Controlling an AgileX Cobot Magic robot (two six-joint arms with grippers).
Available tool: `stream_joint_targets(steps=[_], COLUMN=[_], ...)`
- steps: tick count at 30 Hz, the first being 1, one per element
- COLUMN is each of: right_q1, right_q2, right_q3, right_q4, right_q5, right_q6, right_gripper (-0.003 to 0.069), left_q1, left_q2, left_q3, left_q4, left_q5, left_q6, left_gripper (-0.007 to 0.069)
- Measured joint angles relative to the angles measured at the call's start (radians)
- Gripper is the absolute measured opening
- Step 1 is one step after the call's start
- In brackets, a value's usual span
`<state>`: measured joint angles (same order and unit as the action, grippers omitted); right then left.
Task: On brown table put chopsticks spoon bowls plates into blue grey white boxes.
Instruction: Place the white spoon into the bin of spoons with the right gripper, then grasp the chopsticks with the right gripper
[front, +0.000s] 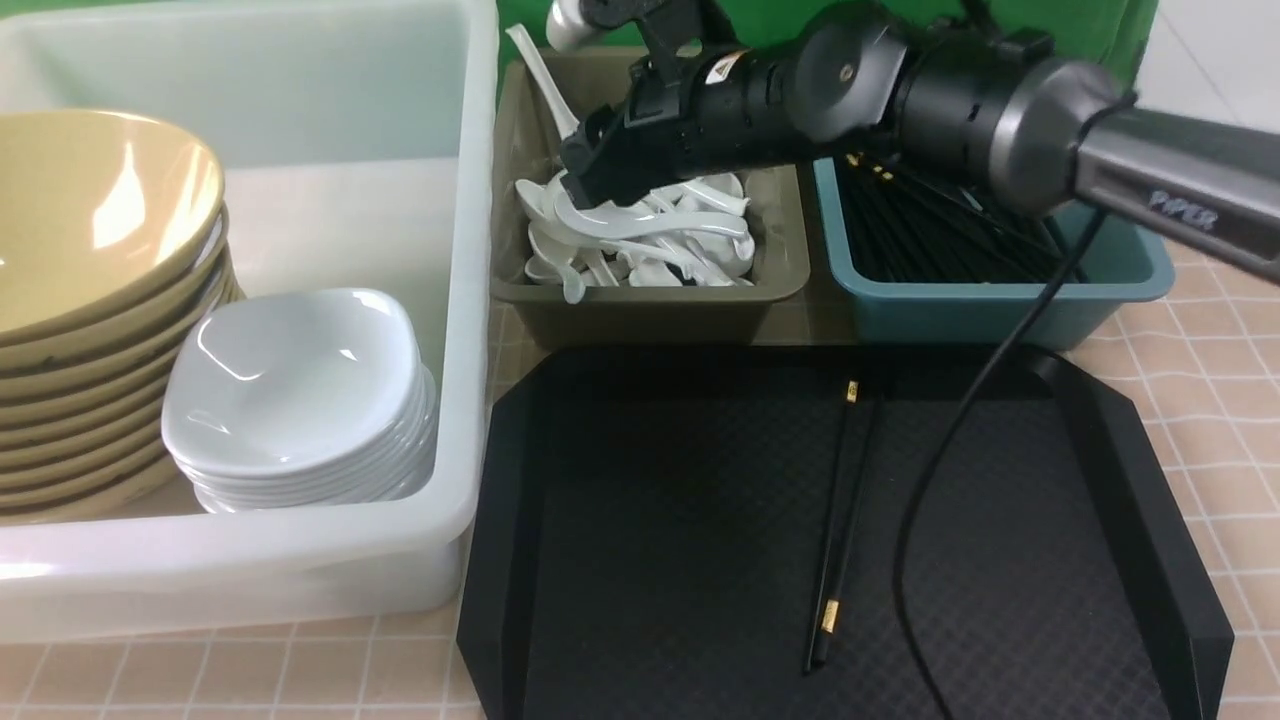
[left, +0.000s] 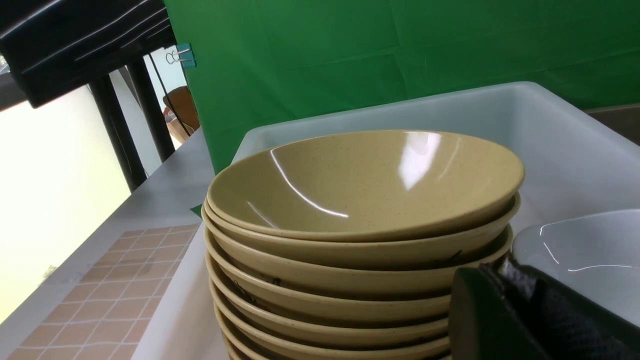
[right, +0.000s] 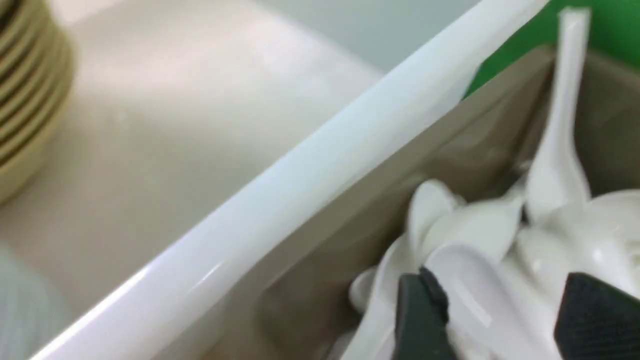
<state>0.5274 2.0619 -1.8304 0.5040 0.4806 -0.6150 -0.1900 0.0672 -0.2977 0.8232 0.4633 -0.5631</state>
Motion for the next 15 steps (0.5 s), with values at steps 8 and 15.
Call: stream_joint_targets(steps=[8,15], right_q1=[0.0,0.013], right_q2=[-0.101,-0.099], right_q3=[0.021,0.411], right_q4=[-0.239,-0.27], right_q5=[0.546,0.505], right_q6=[0.187,0.204], right_gripper=[0.0188,0.0038], left_q1=[0.0,0.0], left_q2=[0.0,0.0], left_q3=[0.0,0.0], left_q4=[0.0,0.0], left_q5=[0.001,0.002], left_q6=[0.0,-0.007], left_gripper=[0.0007,0.0007])
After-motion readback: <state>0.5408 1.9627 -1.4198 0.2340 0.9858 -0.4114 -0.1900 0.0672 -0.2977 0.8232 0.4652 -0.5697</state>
